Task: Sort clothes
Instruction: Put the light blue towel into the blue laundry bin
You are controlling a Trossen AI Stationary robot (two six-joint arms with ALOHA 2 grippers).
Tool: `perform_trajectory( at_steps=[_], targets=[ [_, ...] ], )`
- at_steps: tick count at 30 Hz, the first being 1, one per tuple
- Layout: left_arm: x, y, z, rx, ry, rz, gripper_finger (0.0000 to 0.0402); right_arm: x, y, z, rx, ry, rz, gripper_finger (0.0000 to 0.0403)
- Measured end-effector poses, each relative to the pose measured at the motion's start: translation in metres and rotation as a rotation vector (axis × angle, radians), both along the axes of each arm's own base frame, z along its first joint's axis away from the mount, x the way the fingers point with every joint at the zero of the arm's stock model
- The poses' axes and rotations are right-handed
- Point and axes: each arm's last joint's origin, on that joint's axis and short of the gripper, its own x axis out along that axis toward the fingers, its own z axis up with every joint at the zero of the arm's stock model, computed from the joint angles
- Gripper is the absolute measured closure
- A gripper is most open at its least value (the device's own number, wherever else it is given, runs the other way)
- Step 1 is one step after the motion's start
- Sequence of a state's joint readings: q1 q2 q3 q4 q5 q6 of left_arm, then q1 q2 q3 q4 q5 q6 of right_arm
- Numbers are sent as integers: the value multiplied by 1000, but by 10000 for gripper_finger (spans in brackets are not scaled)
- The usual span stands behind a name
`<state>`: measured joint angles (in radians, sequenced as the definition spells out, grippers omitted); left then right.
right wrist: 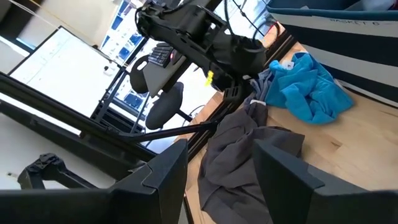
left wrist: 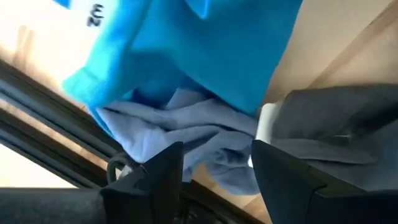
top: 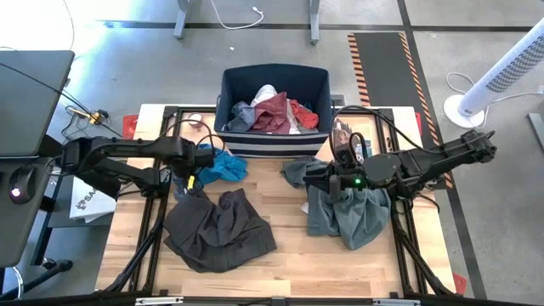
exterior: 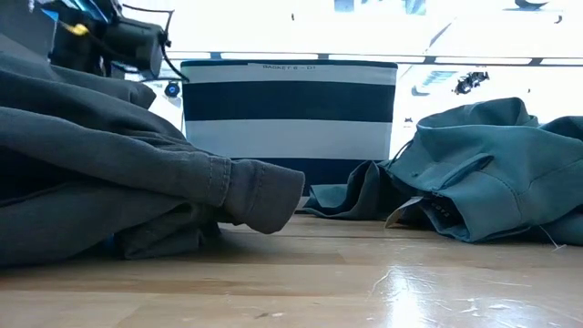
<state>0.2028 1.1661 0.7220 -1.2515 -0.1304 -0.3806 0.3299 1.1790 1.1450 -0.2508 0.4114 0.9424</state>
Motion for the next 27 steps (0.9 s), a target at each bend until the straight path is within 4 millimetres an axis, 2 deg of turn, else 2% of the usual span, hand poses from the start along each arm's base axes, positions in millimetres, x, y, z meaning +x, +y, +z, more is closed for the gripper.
perform_trajectory(
  at_steps=[4,10,15,19,24,27],
  targets=[
    [1,1,-16,-7,56,-50,216,0,0,0,0,0,0,225],
    [9,2,-28,-20,98,-78,216,0,0,0,3,0,-1,225],
    [17,5,-41,-40,144,-112,235,0,0,0,16,-2,-5,225],
    [20,6,-49,-56,197,-113,283,0,0,0,25,-3,-7,225],
    [19,5,-49,-74,199,-110,387,0,0,0,28,-2,1,225],
    [18,4,-41,-72,174,-109,389,0,0,0,28,-2,1,225]
  ],
)
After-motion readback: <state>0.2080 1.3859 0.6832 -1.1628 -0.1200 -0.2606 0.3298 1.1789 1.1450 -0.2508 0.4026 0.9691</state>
